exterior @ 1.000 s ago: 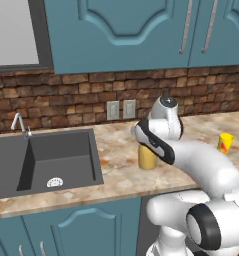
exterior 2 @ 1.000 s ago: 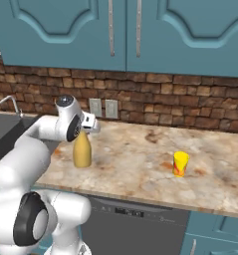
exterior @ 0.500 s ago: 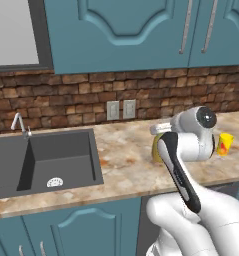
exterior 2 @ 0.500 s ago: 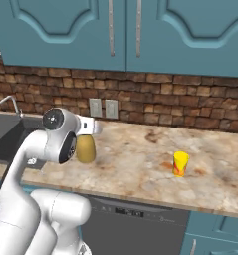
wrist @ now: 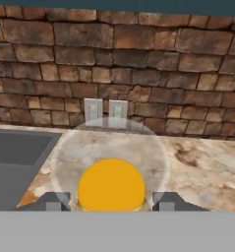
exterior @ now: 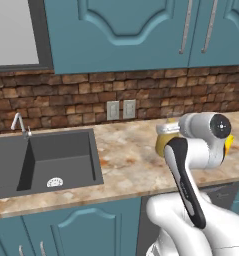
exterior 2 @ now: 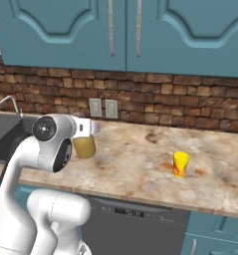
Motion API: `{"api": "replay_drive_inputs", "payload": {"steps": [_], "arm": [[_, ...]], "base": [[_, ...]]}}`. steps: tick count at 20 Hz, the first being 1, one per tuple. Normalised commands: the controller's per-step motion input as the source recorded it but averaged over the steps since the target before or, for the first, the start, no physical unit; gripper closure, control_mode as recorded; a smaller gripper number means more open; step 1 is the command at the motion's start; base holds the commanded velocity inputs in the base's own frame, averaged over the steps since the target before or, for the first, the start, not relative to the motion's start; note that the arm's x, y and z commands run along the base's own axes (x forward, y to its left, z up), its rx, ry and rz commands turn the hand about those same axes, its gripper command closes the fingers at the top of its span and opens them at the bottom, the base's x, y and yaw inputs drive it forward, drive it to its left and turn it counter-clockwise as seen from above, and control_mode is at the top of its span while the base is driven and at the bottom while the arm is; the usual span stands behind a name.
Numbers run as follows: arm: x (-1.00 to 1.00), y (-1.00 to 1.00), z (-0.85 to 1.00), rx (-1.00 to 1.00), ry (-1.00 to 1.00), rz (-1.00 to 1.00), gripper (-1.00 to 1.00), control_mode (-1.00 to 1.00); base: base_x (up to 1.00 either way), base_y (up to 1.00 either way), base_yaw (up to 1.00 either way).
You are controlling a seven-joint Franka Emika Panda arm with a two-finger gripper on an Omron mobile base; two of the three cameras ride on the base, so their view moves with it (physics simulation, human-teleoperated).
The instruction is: Place the pitcher and cup on the dining counter for serving.
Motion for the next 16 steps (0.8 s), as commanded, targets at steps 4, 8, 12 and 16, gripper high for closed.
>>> {"api": "replay_drive_inputs", "payload": {"steps": [4,8,12,16], "arm": [[0.05,0.00,0.03,0.00,0.01,0.00,1.00,-1.00],[0.01,0.00,0.00,0.00,0.01,0.00,1.00,1.00],[0.00,0.00,0.00,0.00,0.00,0.00,1.00,1.00],[0.00,0.00,0.00,0.00,0.00,0.00,1.00,1.00]], "base": [[0.00,0.00,0.00],[-0.06,-0.01,0.00],[-0.72,0.00,0.00],[-1.00,0.02,0.03]]}}
